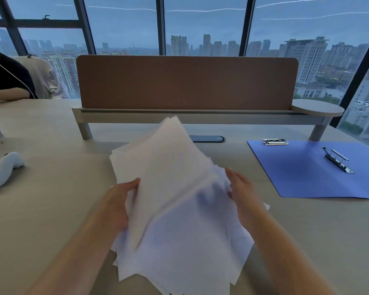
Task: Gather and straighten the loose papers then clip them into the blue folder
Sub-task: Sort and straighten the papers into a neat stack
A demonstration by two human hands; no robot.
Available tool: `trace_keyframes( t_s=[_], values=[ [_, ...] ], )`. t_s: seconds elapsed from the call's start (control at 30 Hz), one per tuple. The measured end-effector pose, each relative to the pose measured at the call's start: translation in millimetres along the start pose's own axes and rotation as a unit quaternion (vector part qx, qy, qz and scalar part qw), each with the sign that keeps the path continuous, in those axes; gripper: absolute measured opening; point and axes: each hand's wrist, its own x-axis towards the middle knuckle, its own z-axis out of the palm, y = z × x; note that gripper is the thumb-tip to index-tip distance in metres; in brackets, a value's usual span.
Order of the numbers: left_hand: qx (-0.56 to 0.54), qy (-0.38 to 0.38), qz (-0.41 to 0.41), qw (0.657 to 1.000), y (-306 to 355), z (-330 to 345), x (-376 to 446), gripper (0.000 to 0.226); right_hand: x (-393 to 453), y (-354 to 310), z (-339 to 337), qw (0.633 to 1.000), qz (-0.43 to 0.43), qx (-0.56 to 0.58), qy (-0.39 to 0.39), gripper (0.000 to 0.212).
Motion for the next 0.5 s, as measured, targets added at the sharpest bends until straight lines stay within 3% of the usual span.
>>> trace_keyframes(
  t_s=[0.07,0.17,0.33,0.5],
  values=[
    [-0.072,-0.014,-0.009,0.997,1.7,-2.9,0.6,0.015,2.6,-1.9,-2.7,0.999,0.016,0.034,0.024,0.033],
    [-0.183,-0.035,-0.012,0.982,0.3,-3.7,2.4,0.019,4.7,-2.9,-3.7,0.991,0.061,0.115,0.014,0.057],
    [-0.163,-0.030,-0.020,0.986,-1.3,1.7,0.1,0.017,2.7,-1.2,3.7,0.979,0.102,0.173,-0.022,0.041],
    [-0.157,-0.027,-0.019,0.987,-3.3,1.1,2.5,0.013,0.0,0.4,7.2,0.966,0.133,0.216,-0.045,0.061]
  ],
)
